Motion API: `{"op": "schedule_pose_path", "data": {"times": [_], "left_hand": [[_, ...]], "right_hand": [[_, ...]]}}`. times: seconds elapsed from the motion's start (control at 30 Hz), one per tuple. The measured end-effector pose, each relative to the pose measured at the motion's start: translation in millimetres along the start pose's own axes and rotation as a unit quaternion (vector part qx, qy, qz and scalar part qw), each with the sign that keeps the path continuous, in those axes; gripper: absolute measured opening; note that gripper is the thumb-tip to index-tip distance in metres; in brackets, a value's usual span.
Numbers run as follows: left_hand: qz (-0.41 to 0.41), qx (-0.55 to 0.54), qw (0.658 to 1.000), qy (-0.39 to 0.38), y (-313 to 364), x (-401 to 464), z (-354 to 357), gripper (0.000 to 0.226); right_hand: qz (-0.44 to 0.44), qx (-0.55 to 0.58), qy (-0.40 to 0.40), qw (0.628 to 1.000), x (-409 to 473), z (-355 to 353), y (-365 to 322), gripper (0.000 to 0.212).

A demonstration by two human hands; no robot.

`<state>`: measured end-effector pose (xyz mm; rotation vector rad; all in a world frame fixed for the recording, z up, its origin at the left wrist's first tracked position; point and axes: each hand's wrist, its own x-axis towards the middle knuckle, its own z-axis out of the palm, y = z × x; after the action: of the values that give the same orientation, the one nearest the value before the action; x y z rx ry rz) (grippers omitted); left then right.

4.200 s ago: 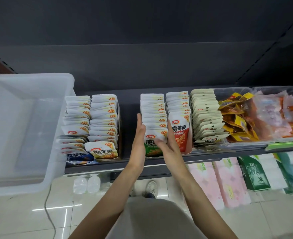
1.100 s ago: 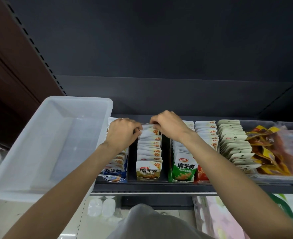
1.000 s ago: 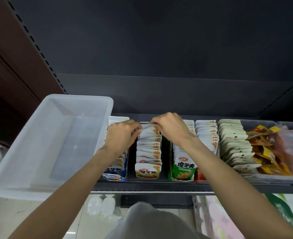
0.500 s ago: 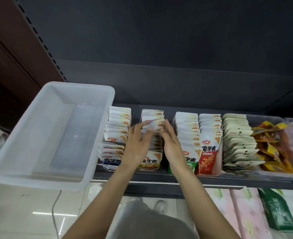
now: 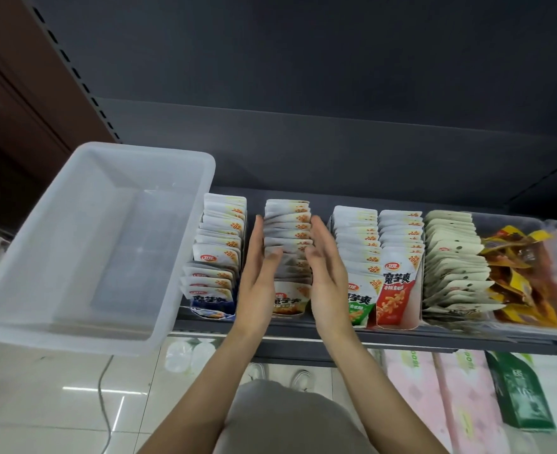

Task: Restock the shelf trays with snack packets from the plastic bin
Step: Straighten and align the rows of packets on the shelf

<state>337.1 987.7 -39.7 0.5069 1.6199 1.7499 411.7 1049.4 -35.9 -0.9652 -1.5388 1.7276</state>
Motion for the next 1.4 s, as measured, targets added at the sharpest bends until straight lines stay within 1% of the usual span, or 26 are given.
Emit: {"op": "schedule_pose_path", "data": {"times": [0.1,0.13,0.17,0.23,0.3,0.37,0.43,0.5,0.57,0.63,0.7,0.8,0.9,0.97,1.0,1.1,1.17,1.23,1.3,1.33,1.37,1.4], "left_hand": [[-0.022,-0.015,0.999,0.023,-10.0,-1.9,-2.0,0.038],[-0.031,-0.021,0.999,0.03,-14.8,-2.5,-3.0,0.037],[-0.034,-0.022,0.999,0.032,-17.8,-4.0,-3.3,0.038],[-0.038,-0.021,0.999,0.029,-24.0,-6.3,-3.2,0.045],[-0.053,-0.046,0.997,0.013,-27.5,-8.5,-3.3,0.052],[-0.064,-0.073,0.995,-0.002,-30.2,-9.4,-3.6,0.053],[-0.066,-0.077,0.995,-0.006,-28.5,-9.9,-3.9,0.053],[-0.055,-0.072,0.996,-0.006,-25.4,-9.8,-5.4,0.054],[-0.038,-0.068,0.997,-0.007,-23.6,-8.6,-7.2,0.056],[-0.034,-0.067,0.997,-0.011,-23.0,-9.0,-8.6,0.055],[-0.038,-0.054,0.998,-0.019,-24.0,-11.4,-10.2,0.054],[-0.045,-0.016,0.999,-0.022,-29.5,-16.8,-12.8,0.048],[-0.05,0.005,0.999,-0.014,-32.1,-22.5,-12.6,0.043],[-0.049,0.003,0.999,-0.011,-31.9,-25.7,-12.6,0.044],[-0.049,0.003,0.999,-0.006,-31.7,-26.0,-13.1,0.045],[-0.04,0.014,0.999,0.013,-24.3,-21.7,-14.0,0.054],[-0.035,0.017,0.999,0.013,-14.9,-13.2,-12.5,0.053],[-0.032,0.019,0.999,0.011,-6.8,-3.0,-10.4,0.048],[-0.025,0.047,0.999,0.009,-0.3,6.8,-8.3,0.051],[-0.021,0.068,0.997,0.005,1.9,11.8,-7.1,0.054],[-0.019,0.086,0.996,0.001,4.3,16.4,-5.5,0.057],[-0.023,0.096,0.995,-0.003,6.6,20.9,-3.9,0.058]], "right_hand": [[0.006,-0.09,-0.016,0.996,-3.9,1.2,7.4,0.045],[0.016,-0.104,-0.018,0.994,-6.8,1.6,10.6,0.047],[0.029,-0.1,-0.021,0.994,-10.0,1.9,12.4,0.049],[0.064,-0.047,-0.031,0.996,-15.4,2.2,15.0,0.051],[0.086,-0.015,-0.05,0.995,-19.9,2.5,16.0,0.048],[0.089,-0.002,-0.064,0.994,-22.5,2.2,16.9,0.049],[0.086,0.012,-0.068,0.994,-23.7,0.1,17.7,0.055],[0.072,0.003,-0.08,0.994,-24.7,-1.2,15.4,0.063],[0.063,-0.009,-0.089,0.994,-24.9,-2.3,13.8,0.062],[0.035,-0.052,-0.09,0.994,-25.6,-4.2,13.0,0.07],[0.002,-0.143,-0.095,0.985,-26.3,-5.8,15.5,0.079],[-0.063,-0.302,-0.094,0.947,-30.6,-8.5,25.7,0.083],[-0.112,-0.381,-0.09,0.913,-35.1,-11.7,34.1,0.086],[-0.119,-0.393,-0.098,0.907,-36.7,-14.2,34.5,0.085],[-0.11,-0.382,-0.101,0.912,-37.0,-14.8,32.9,0.084],[-0.063,-0.312,-0.088,0.944,-33.3,-15.3,18.5,0.074],[-0.054,-0.295,-0.08,0.951,-24.3,-15.2,3.6,0.066],[-0.081,-0.305,-0.078,0.946,-7.7,-18.0,-14.2,0.06],[-0.13,-0.363,-0.066,0.92,17.9,-22.2,-29.9,0.055],[-0.136,-0.388,-0.063,0.909,33.2,-23.1,-34.9,0.053],[-0.118,-0.396,-0.065,0.908,47.6,-22.2,-38.5,0.052],[-0.077,-0.384,-0.074,0.917,59.1,-18.7,-41.6,0.054]]}}
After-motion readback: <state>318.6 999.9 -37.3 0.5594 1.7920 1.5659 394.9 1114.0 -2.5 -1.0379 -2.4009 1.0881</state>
